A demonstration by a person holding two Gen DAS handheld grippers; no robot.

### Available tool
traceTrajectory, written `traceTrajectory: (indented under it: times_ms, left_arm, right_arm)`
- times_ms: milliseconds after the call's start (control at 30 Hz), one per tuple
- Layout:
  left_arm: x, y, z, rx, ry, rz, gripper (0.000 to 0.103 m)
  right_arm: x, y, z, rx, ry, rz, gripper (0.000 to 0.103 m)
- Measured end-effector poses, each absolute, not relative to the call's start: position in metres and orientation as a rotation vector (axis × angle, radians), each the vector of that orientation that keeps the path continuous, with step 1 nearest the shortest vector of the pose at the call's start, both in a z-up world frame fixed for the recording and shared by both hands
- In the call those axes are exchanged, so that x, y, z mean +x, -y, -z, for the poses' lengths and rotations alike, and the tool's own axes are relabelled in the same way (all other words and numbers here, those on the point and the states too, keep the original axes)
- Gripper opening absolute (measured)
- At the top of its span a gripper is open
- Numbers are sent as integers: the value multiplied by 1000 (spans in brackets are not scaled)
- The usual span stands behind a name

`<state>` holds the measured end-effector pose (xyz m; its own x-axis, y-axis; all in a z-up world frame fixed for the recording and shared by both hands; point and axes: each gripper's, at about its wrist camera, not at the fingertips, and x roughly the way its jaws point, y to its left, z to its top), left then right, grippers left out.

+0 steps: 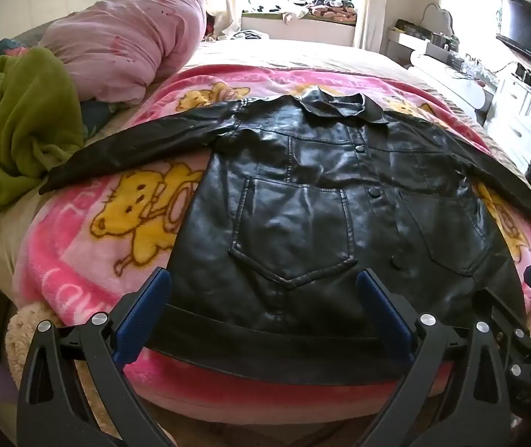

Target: Fold large clothes

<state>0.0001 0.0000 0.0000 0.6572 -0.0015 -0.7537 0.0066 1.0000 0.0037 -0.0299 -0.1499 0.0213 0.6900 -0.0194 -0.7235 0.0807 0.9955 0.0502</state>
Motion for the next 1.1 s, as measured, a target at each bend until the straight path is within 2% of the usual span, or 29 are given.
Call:
traceTrajectory:
  times_ms: [1100]
  left_arm:
    - [1, -1, -5, 11, -839, 0, 99]
  right_arm:
    - [-29, 151, -22, 85, -809, 55, 95]
